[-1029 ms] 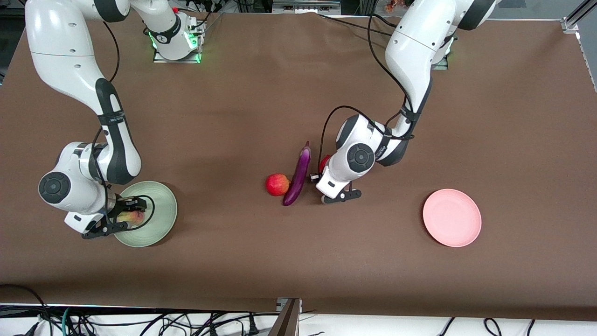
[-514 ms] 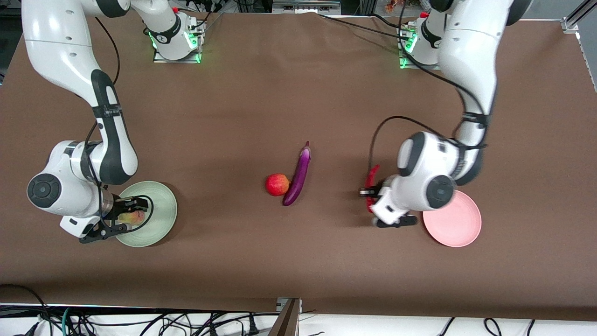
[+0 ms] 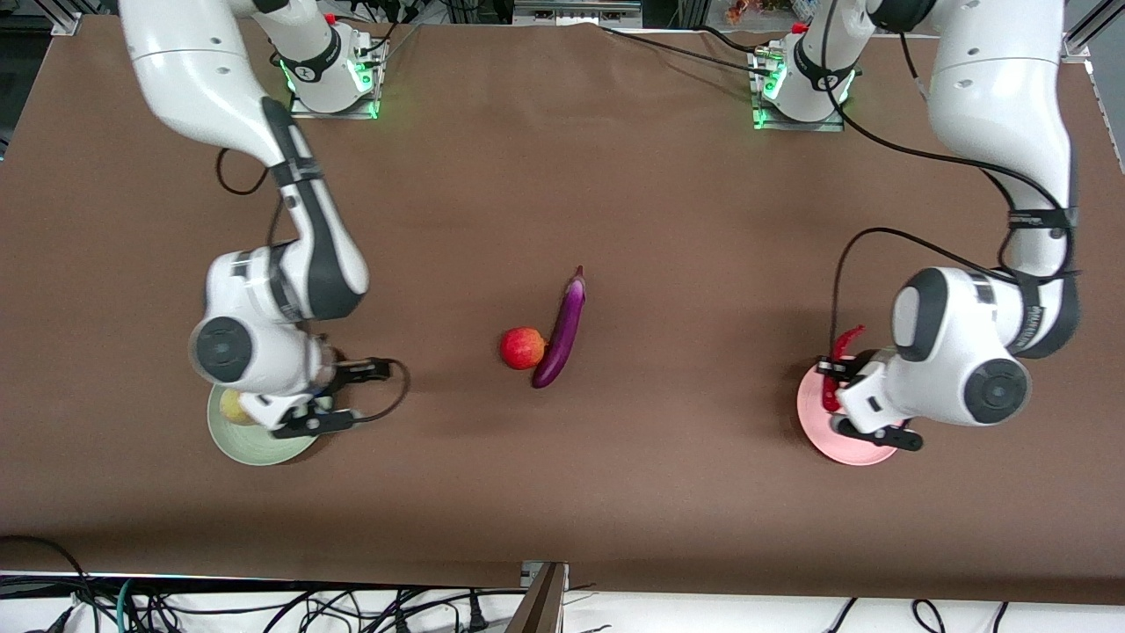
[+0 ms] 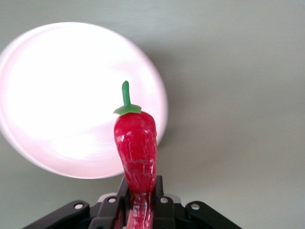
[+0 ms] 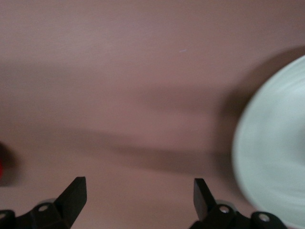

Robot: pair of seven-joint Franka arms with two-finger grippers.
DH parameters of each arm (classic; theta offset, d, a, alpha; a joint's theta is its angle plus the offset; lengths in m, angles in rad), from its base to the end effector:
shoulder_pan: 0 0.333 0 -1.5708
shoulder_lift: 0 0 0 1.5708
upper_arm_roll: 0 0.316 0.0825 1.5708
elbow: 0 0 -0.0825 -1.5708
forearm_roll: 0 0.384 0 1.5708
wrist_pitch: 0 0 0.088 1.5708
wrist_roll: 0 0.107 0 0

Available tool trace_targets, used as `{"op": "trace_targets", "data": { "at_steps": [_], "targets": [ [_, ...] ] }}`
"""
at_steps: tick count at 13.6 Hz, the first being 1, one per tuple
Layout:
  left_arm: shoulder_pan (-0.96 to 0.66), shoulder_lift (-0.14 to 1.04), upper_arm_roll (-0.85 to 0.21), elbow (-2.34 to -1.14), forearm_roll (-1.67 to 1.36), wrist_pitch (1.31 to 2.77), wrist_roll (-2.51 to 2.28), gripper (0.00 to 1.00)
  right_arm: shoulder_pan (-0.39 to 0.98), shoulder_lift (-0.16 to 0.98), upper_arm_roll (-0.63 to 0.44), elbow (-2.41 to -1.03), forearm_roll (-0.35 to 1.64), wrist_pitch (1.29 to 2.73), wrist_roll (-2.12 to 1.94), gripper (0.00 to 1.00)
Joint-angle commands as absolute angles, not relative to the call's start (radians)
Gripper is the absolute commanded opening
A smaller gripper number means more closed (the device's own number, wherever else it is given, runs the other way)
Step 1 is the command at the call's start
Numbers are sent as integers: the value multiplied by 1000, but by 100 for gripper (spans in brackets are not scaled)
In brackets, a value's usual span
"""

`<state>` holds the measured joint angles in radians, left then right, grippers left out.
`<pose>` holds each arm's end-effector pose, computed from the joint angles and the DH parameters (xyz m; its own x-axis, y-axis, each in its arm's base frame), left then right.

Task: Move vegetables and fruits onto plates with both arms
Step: 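Release the peach on the green plate while the left gripper carries the chili, then grasp the red apple with the right gripper while the left gripper releases the chili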

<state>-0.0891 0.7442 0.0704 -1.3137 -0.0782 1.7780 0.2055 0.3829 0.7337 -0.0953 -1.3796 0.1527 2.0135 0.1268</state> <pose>0.7073 -0.0305 0.2764 0.9412 -0.2105 -0.2644 -0.1970 -0.9774 0.0771 0.6853 0.2264 0.2714 0.9881 0.1120 -0.1050 0.1068 -0.9928 -0.0544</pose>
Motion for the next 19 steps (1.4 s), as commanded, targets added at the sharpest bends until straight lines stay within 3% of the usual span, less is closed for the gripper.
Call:
{"op": "trace_targets", "data": {
  "at_steps": [1, 6, 12, 13, 14, 15, 19],
  "targets": [
    [-91, 791, 61, -1315, -32, 1883, 239, 0, 425, 739, -66, -1379, 173, 2028, 240, 99],
    [-57, 853, 61, -1302, -31, 2028, 345, 0, 527, 762, -49, -1379, 322, 2153, 279, 99],
    [-55, 891, 64, -1290, -31, 2085, 353, 0, 626, 819, -51, -1381, 307, 2283, 385, 99],
    [-57, 900, 64, -1273, -28, 2083, 351, 20, 633, 825, -51, -1381, 307, 2289, 385, 99],
    [-58, 903, 64, -1264, -8, 2083, 359, 55, 638, 830, -52, -1381, 305, 2298, 385, 99],
    [-57, 902, 63, -1262, 3, 2083, 362, 100, 638, 834, -52, -1382, 305, 2304, 385, 99],
    [-71, 881, 58, -1247, 5, 2022, 356, 100, 643, 845, -52, -1384, 262, 2306, 387, 99]
  ]
}}
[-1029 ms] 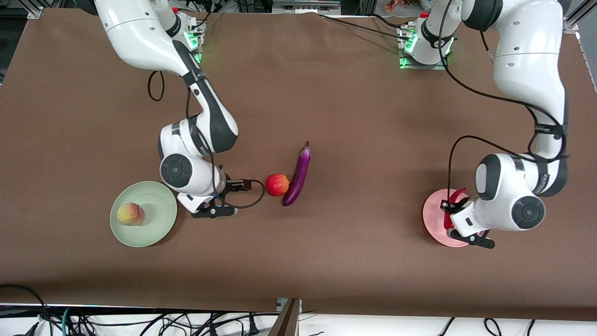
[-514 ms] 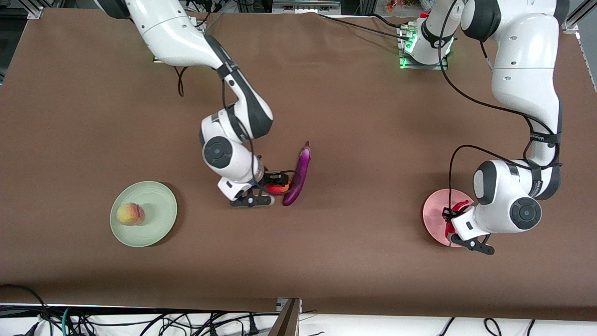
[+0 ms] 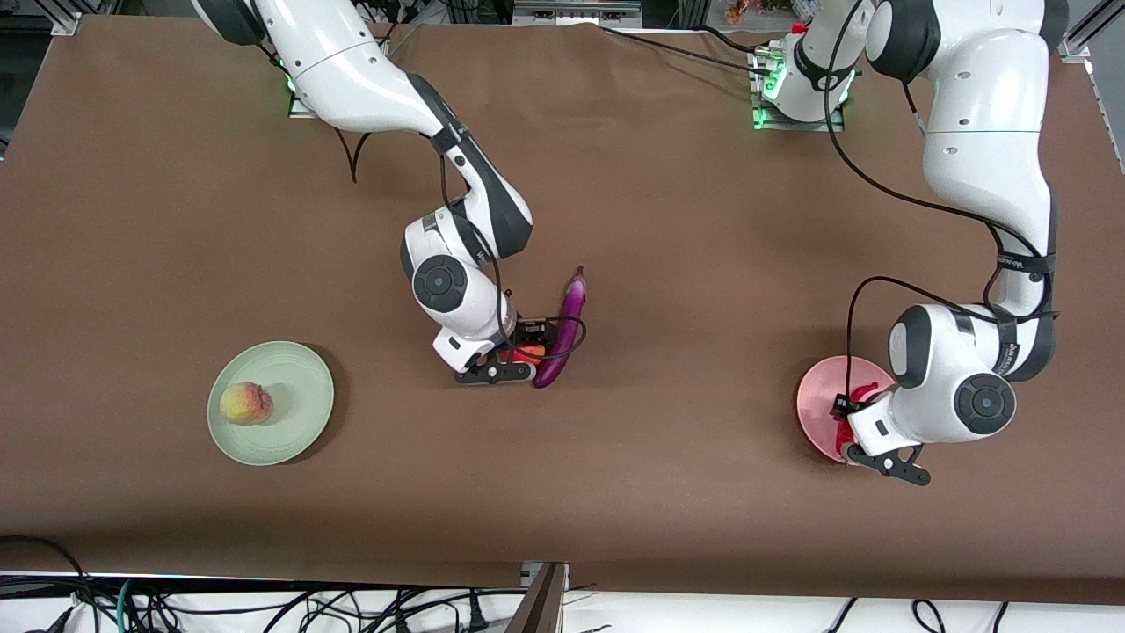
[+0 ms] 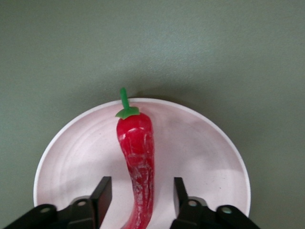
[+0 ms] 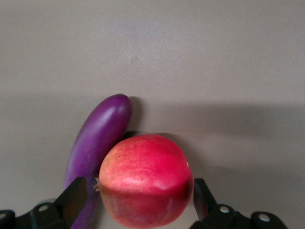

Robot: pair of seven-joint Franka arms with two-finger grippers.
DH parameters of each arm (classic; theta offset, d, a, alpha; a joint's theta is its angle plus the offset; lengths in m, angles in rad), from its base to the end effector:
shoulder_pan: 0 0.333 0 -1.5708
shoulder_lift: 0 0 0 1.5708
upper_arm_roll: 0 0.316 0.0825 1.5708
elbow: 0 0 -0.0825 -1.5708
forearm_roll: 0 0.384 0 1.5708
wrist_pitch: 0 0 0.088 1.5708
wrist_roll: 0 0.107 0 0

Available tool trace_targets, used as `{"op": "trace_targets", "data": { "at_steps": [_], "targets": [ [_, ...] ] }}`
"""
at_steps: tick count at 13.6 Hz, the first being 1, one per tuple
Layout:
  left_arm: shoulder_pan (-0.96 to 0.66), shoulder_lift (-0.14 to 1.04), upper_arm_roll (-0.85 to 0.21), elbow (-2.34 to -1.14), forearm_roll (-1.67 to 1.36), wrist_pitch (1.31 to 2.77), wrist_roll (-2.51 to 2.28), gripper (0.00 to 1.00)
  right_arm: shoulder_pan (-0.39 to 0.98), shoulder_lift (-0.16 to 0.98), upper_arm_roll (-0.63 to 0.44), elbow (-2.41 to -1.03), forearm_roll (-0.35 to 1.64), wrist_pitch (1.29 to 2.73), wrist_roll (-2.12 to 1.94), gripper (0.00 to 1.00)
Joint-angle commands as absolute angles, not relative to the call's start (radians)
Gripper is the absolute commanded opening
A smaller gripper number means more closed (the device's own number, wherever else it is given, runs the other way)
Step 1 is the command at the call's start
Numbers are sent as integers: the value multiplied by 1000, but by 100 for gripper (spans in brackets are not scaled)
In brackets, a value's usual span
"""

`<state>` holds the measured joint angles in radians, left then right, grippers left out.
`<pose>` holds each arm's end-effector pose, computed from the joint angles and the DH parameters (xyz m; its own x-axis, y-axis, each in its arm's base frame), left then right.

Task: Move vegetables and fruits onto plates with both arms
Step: 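Grasp the red apple with the right gripper while the left gripper releases the chili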

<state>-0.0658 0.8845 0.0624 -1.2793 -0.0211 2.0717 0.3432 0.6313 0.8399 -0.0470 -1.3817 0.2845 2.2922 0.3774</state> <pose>0.7391 -0.0145 0.2094 0.9329 -0.3472 -0.0956 -0.3487 -0.9372 0.0015 0.6110 0.4206 0.2160 0.9988 0.0448 -0.0175 0.0405 -0.9795 -0.1971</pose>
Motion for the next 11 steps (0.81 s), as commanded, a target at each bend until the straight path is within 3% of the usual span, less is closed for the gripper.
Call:
{"op": "trace_targets", "data": {
  "at_steps": [1, 5, 6, 7, 8, 9, 11],
  "targets": [
    [-71, 876, 54, -1229, -6, 1982, 350, 100, 647, 848, -52, -1384, 261, 2307, 387, 99],
    [-69, 841, -15, -1203, -81, 1829, 224, 100, 656, 854, -52, -1408, 248, 2353, 387, 99],
    [-77, 832, -26, -1203, -98, 1821, 165, 100, 660, 854, -52, -1413, 249, 2359, 385, 85],
    [-86, 828, -53, -1203, -124, 1804, 106, 100, 658, 854, -52, -1411, 249, 2359, 384, 62],
    [-89, 824, -81, -1204, -135, 1796, 41, 100, 658, 854, -54, -1411, 249, 2359, 383, 45],
    [-100, 824, -124, -1209, -138, 1796, -30, 100, 660, 851, -58, -1411, 245, 2358, 380, 33],
    [-121, 830, -213, -1227, -138, 1798, -240, 100, 652, 827, -81, -1408, 245, 2318, 371, 33]
  ]
}}
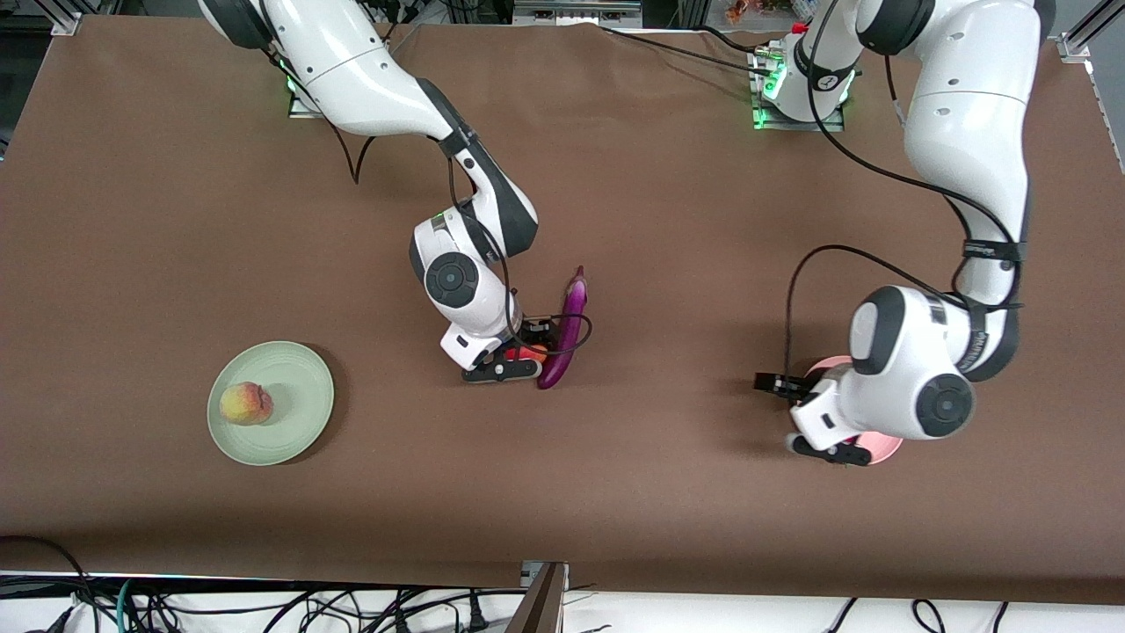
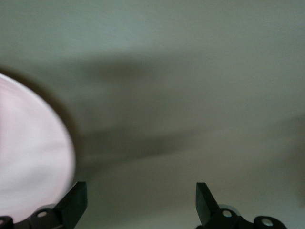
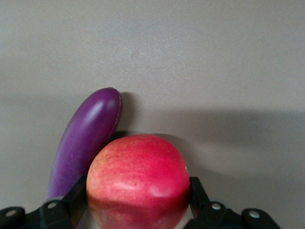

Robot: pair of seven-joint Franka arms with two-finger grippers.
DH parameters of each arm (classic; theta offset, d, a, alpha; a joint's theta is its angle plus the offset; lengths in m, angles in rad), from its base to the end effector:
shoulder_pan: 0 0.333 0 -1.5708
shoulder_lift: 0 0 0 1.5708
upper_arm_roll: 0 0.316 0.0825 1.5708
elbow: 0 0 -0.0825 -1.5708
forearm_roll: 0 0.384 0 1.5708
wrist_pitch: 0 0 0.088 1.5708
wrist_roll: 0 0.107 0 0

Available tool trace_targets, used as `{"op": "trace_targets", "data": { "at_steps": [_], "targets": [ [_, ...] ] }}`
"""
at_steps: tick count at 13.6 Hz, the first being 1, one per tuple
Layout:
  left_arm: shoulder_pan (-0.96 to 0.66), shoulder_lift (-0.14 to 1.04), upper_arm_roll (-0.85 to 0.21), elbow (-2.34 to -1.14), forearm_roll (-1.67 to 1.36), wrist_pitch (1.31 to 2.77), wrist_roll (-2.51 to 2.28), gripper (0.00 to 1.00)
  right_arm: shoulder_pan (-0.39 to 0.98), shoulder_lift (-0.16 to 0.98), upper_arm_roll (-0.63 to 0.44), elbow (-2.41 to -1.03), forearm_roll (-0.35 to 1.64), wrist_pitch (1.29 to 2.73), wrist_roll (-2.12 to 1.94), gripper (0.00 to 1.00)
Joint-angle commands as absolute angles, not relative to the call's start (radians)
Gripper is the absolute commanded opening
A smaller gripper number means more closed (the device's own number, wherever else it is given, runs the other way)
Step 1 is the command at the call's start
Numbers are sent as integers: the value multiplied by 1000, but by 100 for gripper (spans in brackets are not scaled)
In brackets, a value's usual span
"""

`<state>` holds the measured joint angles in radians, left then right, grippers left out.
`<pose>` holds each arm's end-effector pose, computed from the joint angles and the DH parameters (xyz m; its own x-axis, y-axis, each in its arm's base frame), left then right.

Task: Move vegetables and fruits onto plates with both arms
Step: 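Grasp the red apple with the right gripper while the left gripper releases the chili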

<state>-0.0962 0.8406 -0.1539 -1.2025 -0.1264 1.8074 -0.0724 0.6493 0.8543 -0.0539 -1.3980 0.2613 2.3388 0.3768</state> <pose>0.7131 -0.1630 0.2631 0.9617 -0.1193 -0.2470 -0.0676 -0.9758 0.2078 0.6056 0.4253 0.2024 0.9979 0.0642 0.0113 0.0652 -0.9819 -0.1780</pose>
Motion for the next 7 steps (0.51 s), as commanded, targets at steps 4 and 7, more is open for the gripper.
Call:
{"op": "trace_targets", "data": {
  "at_steps": [4, 7],
  "targets": [
    [-288, 862, -235, -1232, -143, 1902, -488, 100, 647, 769, -259, -1393, 248, 2103, 289, 33],
    [-360, 877, -233, -1232, -290, 1986, -570, 100, 646, 762, -412, -1393, 262, 2054, 24, 33]
  ]
}}
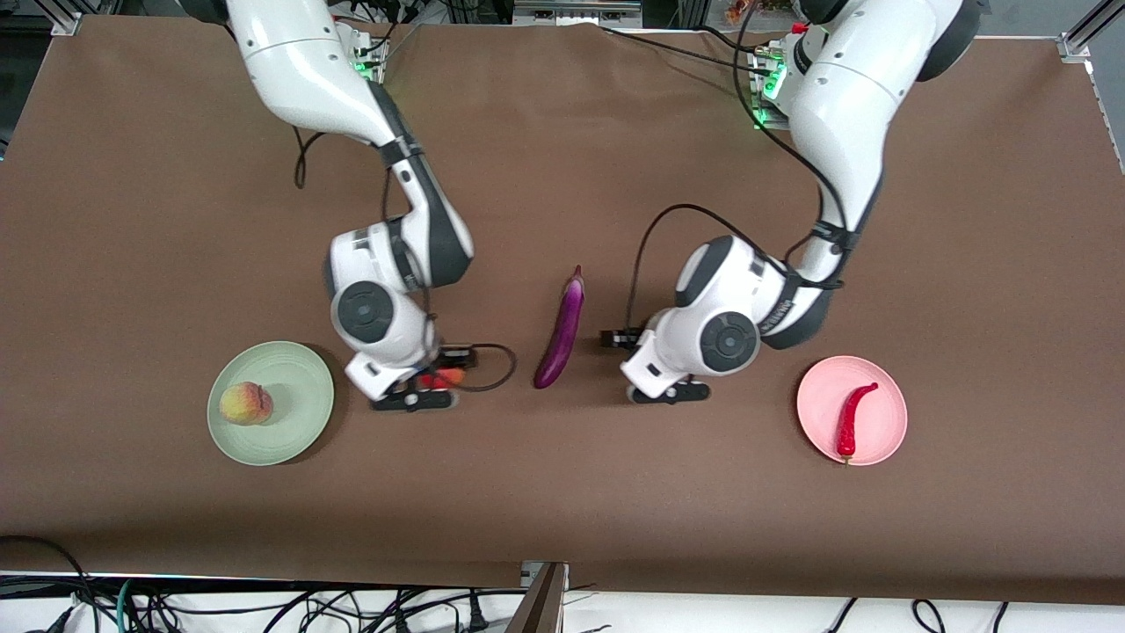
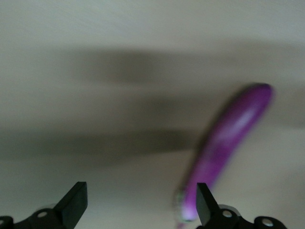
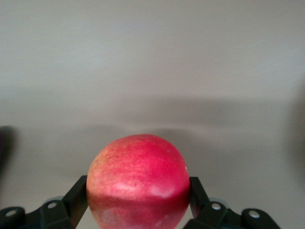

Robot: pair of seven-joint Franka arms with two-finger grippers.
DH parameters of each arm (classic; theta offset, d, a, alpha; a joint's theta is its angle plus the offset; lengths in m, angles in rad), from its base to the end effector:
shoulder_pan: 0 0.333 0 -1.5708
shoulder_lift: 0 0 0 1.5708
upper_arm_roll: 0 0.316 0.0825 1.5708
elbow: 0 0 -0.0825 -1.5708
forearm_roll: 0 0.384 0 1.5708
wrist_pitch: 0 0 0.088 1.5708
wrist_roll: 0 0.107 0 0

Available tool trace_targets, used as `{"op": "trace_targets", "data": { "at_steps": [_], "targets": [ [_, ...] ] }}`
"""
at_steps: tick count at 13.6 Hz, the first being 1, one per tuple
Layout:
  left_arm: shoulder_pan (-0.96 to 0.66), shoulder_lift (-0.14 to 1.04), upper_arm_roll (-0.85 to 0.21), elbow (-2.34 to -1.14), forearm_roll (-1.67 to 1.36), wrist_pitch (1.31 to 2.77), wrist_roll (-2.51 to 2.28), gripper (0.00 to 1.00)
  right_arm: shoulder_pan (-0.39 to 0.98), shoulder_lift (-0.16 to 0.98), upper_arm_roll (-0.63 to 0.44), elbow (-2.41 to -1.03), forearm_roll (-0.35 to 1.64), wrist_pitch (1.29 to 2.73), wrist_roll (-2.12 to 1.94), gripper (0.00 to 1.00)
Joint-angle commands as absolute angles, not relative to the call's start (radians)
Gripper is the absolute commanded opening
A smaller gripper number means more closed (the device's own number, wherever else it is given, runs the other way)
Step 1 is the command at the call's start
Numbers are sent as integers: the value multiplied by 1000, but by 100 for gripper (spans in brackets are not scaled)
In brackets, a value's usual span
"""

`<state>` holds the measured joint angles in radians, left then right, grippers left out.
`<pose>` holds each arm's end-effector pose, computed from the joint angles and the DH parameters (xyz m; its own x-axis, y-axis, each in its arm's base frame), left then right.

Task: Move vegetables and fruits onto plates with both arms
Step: 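Carry the apple to the green plate while the left gripper grasps the eggplant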

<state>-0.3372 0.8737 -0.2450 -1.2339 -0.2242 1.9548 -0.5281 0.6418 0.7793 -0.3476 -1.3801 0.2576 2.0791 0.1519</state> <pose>0.6360 -0.3805 0.2448 0.9435 0.0712 -0.3237 0.1548 -0.9583 0.2403 0.6753 0.2732 0.2642 0.9945 0.1014 -0.0279 0.1022 -0.9944 0.0262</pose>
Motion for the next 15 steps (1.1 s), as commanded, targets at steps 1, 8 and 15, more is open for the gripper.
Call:
{"op": "trace_targets", "data": {
  "at_steps": [1, 8, 15],
  "targets": [
    [-380, 887, -233, -1232, -287, 1988, -586, 100, 641, 764, -448, -1396, 261, 2045, -21, 33],
    [-508, 937, -195, -1246, -284, 2161, -615, 100, 411, 802, -451, -1405, 264, 2101, -351, 33],
    [-512, 957, -192, -1246, -216, 2163, -592, 13, 413, 837, -446, -1405, 322, 2138, -341, 35]
  ]
}}
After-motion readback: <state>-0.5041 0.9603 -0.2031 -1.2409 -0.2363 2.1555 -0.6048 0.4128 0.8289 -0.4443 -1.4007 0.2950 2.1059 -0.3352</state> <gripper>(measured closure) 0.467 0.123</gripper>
